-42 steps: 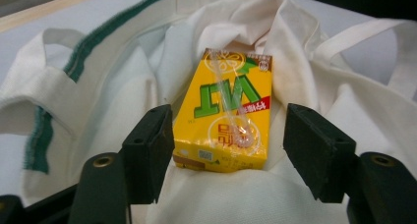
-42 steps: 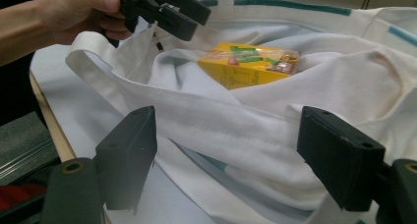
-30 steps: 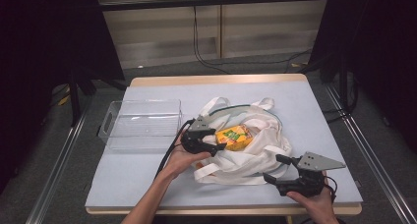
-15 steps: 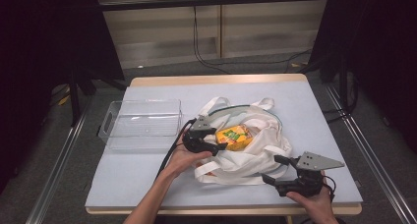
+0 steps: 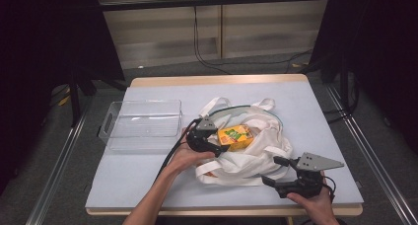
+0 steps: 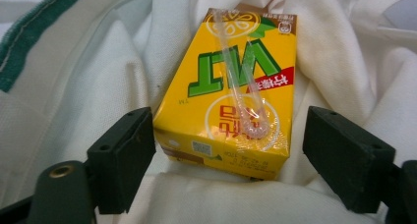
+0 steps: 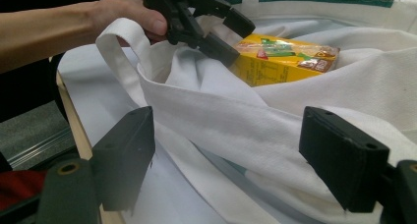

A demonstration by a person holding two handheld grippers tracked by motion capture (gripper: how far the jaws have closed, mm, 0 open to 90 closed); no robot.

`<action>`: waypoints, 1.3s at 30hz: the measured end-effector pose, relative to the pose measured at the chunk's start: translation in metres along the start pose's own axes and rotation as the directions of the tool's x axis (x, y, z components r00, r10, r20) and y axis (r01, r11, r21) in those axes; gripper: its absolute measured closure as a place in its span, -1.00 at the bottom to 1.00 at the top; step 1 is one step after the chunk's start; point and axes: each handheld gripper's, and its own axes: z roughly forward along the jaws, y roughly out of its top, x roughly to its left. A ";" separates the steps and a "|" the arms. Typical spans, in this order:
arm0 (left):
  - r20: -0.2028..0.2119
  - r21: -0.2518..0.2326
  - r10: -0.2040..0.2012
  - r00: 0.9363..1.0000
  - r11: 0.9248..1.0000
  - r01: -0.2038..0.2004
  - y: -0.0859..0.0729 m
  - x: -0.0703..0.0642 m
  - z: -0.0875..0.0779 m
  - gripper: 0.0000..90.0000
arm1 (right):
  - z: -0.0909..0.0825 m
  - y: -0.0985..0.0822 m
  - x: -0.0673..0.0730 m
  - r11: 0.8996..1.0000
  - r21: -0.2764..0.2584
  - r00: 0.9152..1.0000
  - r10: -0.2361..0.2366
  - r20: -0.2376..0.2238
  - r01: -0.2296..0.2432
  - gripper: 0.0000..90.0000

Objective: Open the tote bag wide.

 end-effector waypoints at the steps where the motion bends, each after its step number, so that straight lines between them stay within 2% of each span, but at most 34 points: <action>1: -0.004 0.016 0.007 1.000 1.000 -0.007 0.000 0.001 0.000 -0.61 | 0.000 0.000 0.000 1.000 0.000 1.000 -0.001 -0.001 0.001 -0.53; 4: 0.017 0.013 0.007 1.000 1.000 -0.007 0.001 0.003 0.002 -0.64 | 0.000 0.000 0.000 1.000 0.000 1.000 0.000 -0.003 0.000 -0.53; 6: 0.025 0.031 0.024 0.999 0.999 -0.025 0.004 0.005 0.002 -0.66 | 0.001 -0.001 -0.001 1.000 0.004 1.000 -0.001 -0.010 0.001 -0.53; 11: 0.052 0.036 0.002 0.999 0.999 -0.004 0.004 0.010 0.004 -0.71 | 0.000 0.000 0.000 1.000 0.003 1.000 0.000 -0.017 0.000 -0.53; 12: 0.056 0.042 0.013 0.998 0.999 -0.015 0.004 0.010 0.004 -0.71 | 0.000 -0.001 0.000 1.000 0.004 1.000 -0.001 -0.019 0.001 -0.53; 14: 0.041 0.047 0.018 0.999 0.999 -0.020 0.004 0.009 0.006 -0.71 | 0.001 -0.001 0.000 1.000 0.010 1.000 0.003 -0.022 -0.002 -0.53; 17: 0.042 0.065 0.023 0.999 0.998 -0.025 0.004 0.009 0.010 -0.71 | 0.002 0.000 -0.001 1.000 0.008 1.000 -0.001 -0.023 0.001 -0.53; 20: 0.039 0.058 0.024 0.999 0.998 -0.026 0.003 0.007 0.010 -0.68 | 0.001 0.000 0.001 1.000 0.006 1.000 0.006 -0.027 -0.006 -0.53; 22: 0.033 0.071 0.040 0.999 0.997 -0.043 0.005 0.006 0.009 -0.49 | 0.001 0.000 0.002 1.000 -0.002 1.000 0.003 -0.029 -0.004 -0.53; 24: 0.028 0.070 0.019 0.999 0.997 -0.020 0.005 0.005 0.010 -0.46 | 0.002 0.000 0.001 1.000 -0.003 1.000 0.001 -0.030 -0.001 -0.53; 27: 0.021 0.084 0.016 1.000 0.996 -0.017 0.006 0.005 0.008 -0.45 | 0.001 0.000 -0.001 1.000 -0.005 1.000 0.008 -0.027 -0.008 -0.54; 29: 0.022 0.081 -0.001 1.000 0.997 -0.001 0.006 0.005 0.007 -0.44 | -0.001 -0.001 -0.003 1.000 -0.008 1.000 0.011 -0.021 -0.011 -0.54; 32: 0.027 0.072 -0.012 1.000 0.997 0.010 0.008 0.005 0.004 -0.43 | -0.001 0.000 -0.004 1.000 -0.016 1.000 0.020 -0.019 -0.020 -0.54; 36: 0.044 0.065 -0.064 0.997 0.996 0.061 0.011 0.005 0.001 -0.42 | -0.002 -0.001 -0.004 1.000 -0.019 1.000 0.020 -0.016 -0.020 -0.57; 38: 0.036 0.069 -0.068 0.997 0.996 0.065 0.013 0.004 -0.001 -0.41 | -0.002 -0.002 -0.004 1.000 -0.016 1.000 0.018 -0.013 -0.018 -0.58; 39: 0.045 0.067 -0.073 0.996 0.995 0.069 0.014 0.003 -0.003 -0.41 | -0.002 -0.002 -0.004 1.000 -0.016 1.000 0.017 -0.014 -0.017 -0.58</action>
